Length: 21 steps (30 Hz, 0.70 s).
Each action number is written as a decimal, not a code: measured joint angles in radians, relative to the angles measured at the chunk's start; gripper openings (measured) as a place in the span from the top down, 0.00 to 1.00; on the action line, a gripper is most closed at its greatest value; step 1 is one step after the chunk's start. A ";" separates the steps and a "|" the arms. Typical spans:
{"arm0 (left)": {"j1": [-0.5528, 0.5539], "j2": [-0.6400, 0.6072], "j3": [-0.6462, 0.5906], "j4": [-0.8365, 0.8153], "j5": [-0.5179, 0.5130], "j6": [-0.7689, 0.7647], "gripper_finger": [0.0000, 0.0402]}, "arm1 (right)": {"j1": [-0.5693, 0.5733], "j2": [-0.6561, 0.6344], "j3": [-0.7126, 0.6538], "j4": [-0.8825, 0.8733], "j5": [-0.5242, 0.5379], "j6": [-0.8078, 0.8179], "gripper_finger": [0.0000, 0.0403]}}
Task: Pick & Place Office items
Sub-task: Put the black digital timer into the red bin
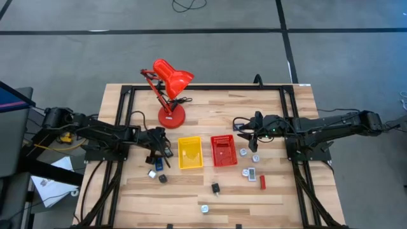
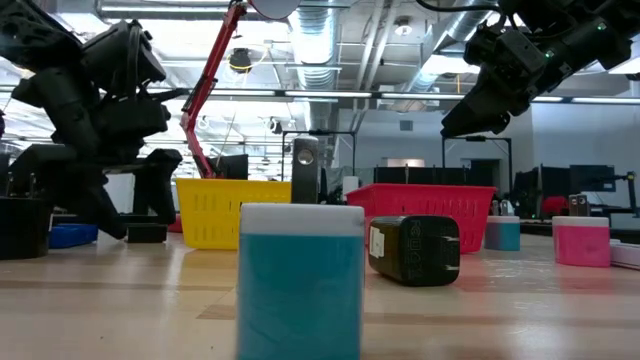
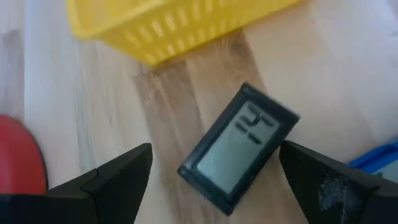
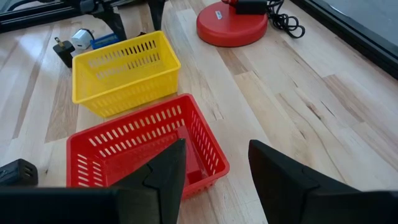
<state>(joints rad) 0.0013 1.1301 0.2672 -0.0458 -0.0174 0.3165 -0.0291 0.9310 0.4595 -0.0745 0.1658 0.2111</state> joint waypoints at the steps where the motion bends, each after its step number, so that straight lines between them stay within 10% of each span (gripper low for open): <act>1: 0.000 0.000 0.000 -0.003 0.012 -0.001 0.14 | 0.000 0.000 0.000 0.000 0.000 0.000 0.58; 21: 0.000 0.068 0.002 0.020 0.061 -0.205 0.24 | 0.000 0.000 0.000 0.000 0.000 0.000 0.58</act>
<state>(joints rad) 0.0013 1.1979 0.2687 -0.0262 0.0437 0.1112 -0.0288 0.9310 0.4595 -0.0750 0.1658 0.2108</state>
